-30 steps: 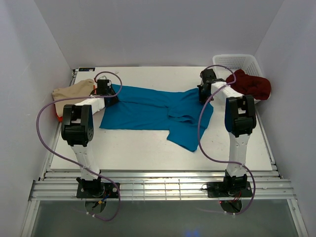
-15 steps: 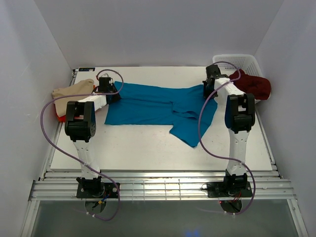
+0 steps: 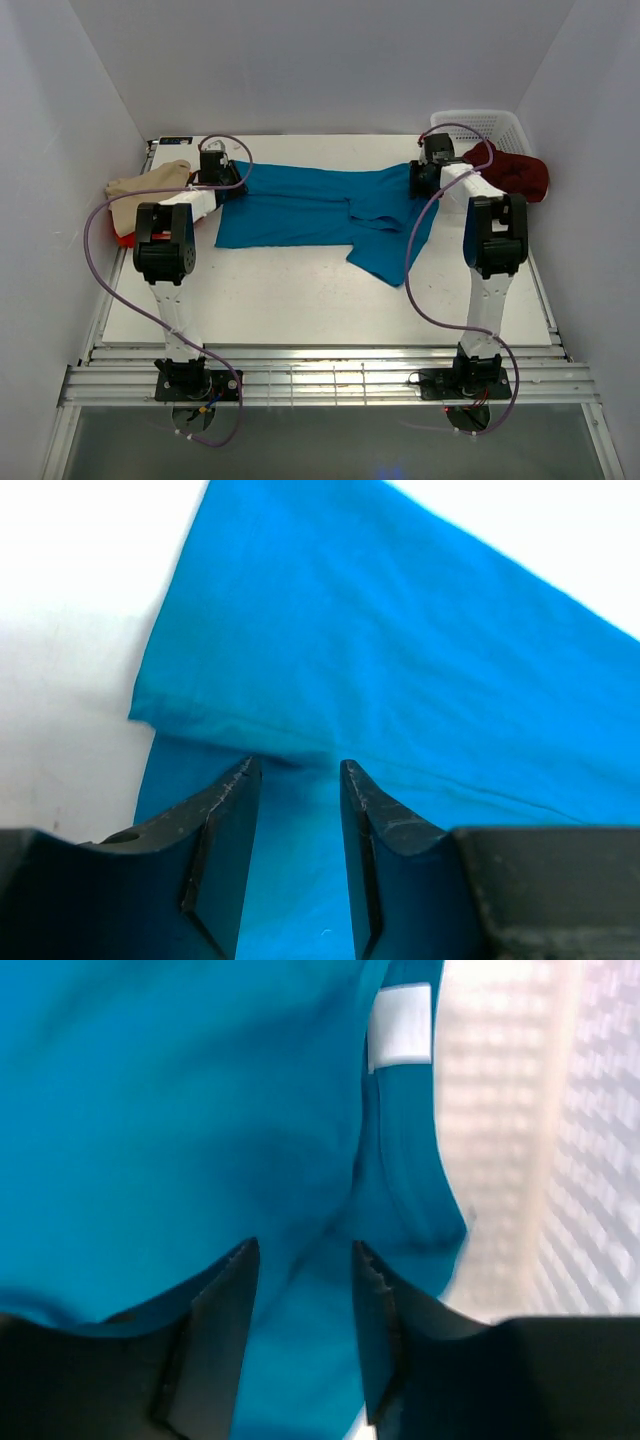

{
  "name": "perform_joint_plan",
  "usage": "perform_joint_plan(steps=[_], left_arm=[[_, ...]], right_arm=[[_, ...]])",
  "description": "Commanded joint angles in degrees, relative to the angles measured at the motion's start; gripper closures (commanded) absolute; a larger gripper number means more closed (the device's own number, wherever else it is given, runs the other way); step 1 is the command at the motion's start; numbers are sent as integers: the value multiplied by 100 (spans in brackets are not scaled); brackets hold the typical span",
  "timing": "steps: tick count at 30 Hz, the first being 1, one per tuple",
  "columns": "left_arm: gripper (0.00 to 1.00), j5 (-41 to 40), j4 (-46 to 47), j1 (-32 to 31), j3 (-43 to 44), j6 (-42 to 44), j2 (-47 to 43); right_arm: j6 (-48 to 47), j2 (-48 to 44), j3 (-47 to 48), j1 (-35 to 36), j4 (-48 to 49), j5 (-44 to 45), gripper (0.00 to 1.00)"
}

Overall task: Fold and stack the t-shirts
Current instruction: Fold the flattened tshirt in 1/3 of the way, then grap the side of the flattened tshirt closest away from the robot with both arms

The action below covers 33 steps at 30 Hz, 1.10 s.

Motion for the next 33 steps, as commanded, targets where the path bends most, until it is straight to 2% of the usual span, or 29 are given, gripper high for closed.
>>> perform_joint_plan(steps=[1, 2, 3, 6, 10, 15, 20, 25, 33], left_arm=[[51, 157, 532, -47, 226, 373, -709], [51, 52, 523, -55, 287, 451, -797], [51, -19, 497, -56, 349, 461, -1024], [51, -563, 190, -99, 306, 452, -1447], [51, -1205, -1422, -196, 43, 399, -1966], [51, -1750, -2551, -249, -835, 242, -2204], [51, -1743, -2747, -249, -1688, 101, -2319], [51, -1637, -2913, -249, -1830, 65, -2108], [51, -1681, -2940, -249, -1848, 65, -1871]], right_arm=[[-233, -1597, -581, 51, 1092, -122, 50], [-330, -1793, -636, 147, 1058, -34, 38], [-365, -1960, -654, 200, 980, 149, 37], [-348, -2479, -715, 437, 453, 388, 37], [-103, -2981, -1241, 998, -48, 625, 39], [380, -3236, -2338, 1571, -313, 687, 40], [750, -3447, -3175, 1941, -296, 565, 41], [987, -3807, -3904, 2064, -190, 476, 42], [1146, -4106, -4354, 2143, -260, 424, 42]])
